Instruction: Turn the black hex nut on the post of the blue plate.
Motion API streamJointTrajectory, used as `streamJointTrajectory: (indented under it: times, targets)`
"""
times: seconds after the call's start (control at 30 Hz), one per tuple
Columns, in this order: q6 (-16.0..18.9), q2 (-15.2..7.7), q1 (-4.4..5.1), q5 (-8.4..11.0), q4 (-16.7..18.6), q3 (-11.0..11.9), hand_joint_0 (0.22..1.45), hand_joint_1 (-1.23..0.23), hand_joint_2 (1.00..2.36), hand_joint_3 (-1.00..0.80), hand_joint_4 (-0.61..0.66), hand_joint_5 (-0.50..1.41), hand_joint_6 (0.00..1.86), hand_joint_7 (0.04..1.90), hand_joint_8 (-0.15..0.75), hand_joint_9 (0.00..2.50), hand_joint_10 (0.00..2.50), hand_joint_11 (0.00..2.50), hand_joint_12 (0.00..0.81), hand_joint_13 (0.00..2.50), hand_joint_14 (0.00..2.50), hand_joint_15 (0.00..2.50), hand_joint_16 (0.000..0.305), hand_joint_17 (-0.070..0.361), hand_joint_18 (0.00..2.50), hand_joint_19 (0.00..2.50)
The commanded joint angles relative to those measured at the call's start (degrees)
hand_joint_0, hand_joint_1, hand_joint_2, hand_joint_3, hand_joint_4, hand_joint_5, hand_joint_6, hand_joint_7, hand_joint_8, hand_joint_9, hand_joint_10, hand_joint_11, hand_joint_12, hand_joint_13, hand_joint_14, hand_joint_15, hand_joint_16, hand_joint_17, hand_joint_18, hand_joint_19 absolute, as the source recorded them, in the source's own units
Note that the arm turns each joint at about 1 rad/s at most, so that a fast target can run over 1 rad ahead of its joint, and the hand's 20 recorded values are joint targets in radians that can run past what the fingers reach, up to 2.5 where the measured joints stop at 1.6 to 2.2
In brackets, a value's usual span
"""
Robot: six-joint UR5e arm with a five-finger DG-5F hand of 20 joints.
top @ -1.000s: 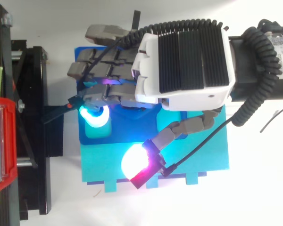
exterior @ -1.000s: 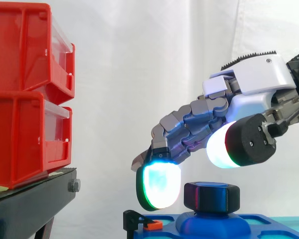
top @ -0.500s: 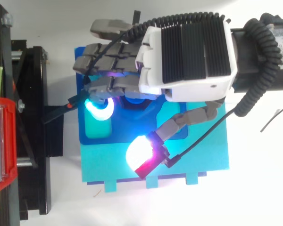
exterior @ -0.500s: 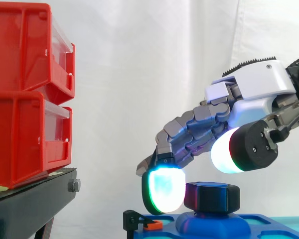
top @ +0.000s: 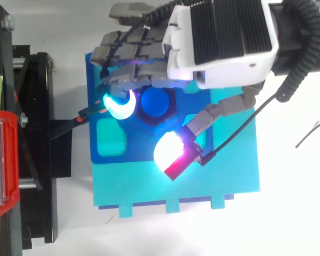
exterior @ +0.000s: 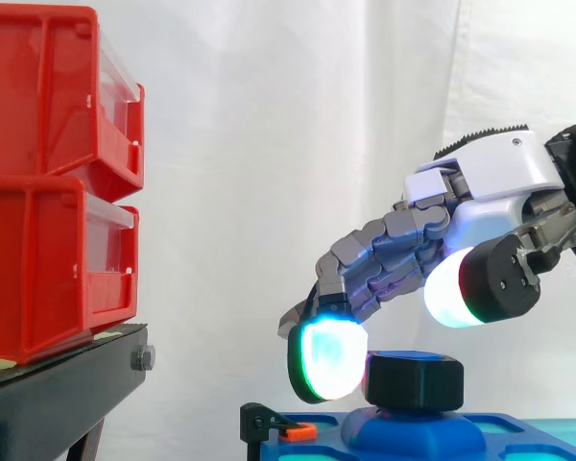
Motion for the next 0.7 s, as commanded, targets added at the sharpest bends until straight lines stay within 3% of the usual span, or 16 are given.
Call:
streamJointTrajectory:
  times: [0.0, 0.53, 0.67]
  targets:
    - [-0.11, 0.00, -0.87, -1.28, 0.59, 0.00, 0.45, -0.45, 1.00, -0.50, 0.22, -0.19, 0.50, 1.04, 0.263, 0.30, 0.00, 0.00, 0.386, 0.24, 0.00, 0.00, 0.062, 0.140, 0.12, 0.14]
    - [-1.78, -0.09, -4.91, -6.99, 2.52, -0.09, 0.45, -0.45, 1.00, -0.50, 0.22, -0.19, 0.50, 1.04, 0.262, 0.30, 0.00, 0.00, 0.386, 0.24, 0.00, 0.01, 0.062, 0.139, 0.12, 0.14]
    - [-3.01, -0.09, -5.97, -8.83, 4.99, -0.18, 0.45, -0.45, 1.00, -0.50, 0.22, -0.18, 0.50, 1.04, 0.261, 0.30, 0.00, 0.00, 0.386, 0.24, 0.00, 0.00, 0.061, 0.138, 0.11, 0.14]
